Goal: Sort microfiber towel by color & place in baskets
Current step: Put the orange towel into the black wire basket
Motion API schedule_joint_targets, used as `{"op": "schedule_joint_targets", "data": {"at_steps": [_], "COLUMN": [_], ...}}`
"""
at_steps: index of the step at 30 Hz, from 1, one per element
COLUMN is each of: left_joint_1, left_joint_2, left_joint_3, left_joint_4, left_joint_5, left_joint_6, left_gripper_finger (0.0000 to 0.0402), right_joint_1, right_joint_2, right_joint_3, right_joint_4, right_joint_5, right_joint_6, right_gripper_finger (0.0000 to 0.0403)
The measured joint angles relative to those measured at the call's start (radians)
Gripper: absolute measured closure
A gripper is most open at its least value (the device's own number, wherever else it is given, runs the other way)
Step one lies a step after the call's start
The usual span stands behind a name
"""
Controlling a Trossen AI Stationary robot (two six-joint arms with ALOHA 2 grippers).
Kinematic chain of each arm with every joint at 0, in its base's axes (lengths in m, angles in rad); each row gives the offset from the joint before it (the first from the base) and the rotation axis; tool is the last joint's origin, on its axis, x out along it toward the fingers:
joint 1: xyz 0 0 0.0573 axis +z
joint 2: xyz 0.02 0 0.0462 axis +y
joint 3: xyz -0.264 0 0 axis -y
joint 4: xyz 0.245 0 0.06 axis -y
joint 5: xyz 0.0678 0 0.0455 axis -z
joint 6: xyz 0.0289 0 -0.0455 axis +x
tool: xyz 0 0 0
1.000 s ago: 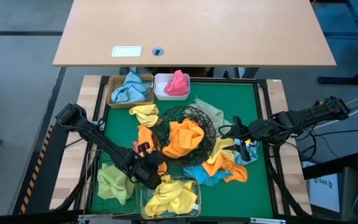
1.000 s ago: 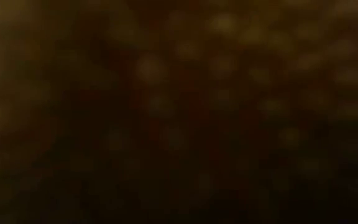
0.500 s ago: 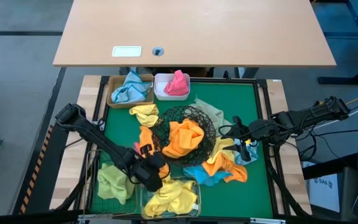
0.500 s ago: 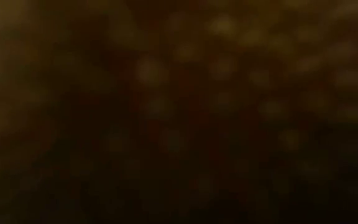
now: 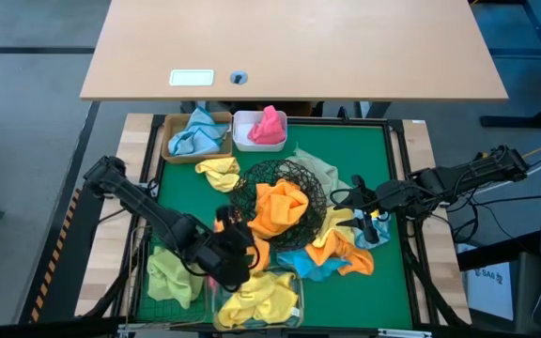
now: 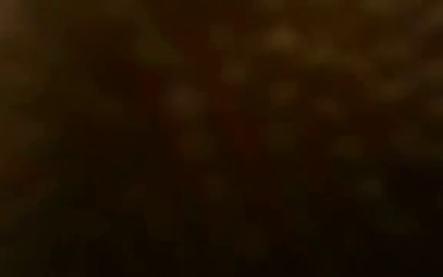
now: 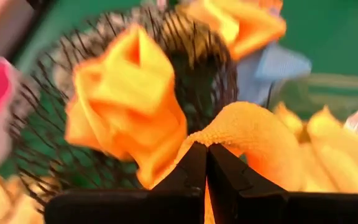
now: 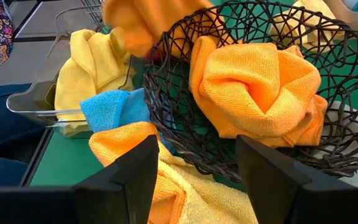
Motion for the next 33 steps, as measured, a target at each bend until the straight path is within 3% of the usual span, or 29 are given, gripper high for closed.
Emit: {"op": "schedule_joint_targets", "data": {"at_steps": [10, 18, 22, 25, 33], "left_joint_1": [0.038, 0.142, 0.213, 0.266, 0.362], "left_joint_2": [-0.001, -0.001, -0.002, -0.002, 0.006], "left_joint_3": [0.242, 0.380, 0.401, 0.403, 0.368], "left_joint_4": [-0.003, 0.070, 0.175, 0.243, 0.229], "left_joint_5": [-0.144, -0.157, -0.139, -0.068, 0.121], "left_joint_6": [0.236, 0.468, 0.581, 0.641, 0.591], "left_gripper_finger": [0.0401, 0.0401, 0.0401, 0.0401, 0.0401], "right_joint_1": [0.000, 0.000, 0.000, 0.000, 0.000], "right_joint_2": [0.000, 0.000, 0.000, 0.000, 0.000], "right_joint_3": [0.000, 0.000, 0.000, 0.000, 0.000], "right_joint_4": [0.000, 0.000, 0.000, 0.000, 0.000], "right_joint_5": [0.000, 0.000, 0.000, 0.000, 0.000], "right_joint_6": [0.000, 0.000, 0.000, 0.000, 0.000], "right_gripper_finger": [0.0189, 0.0189, 0.0189, 0.0189, 0.0189]}}
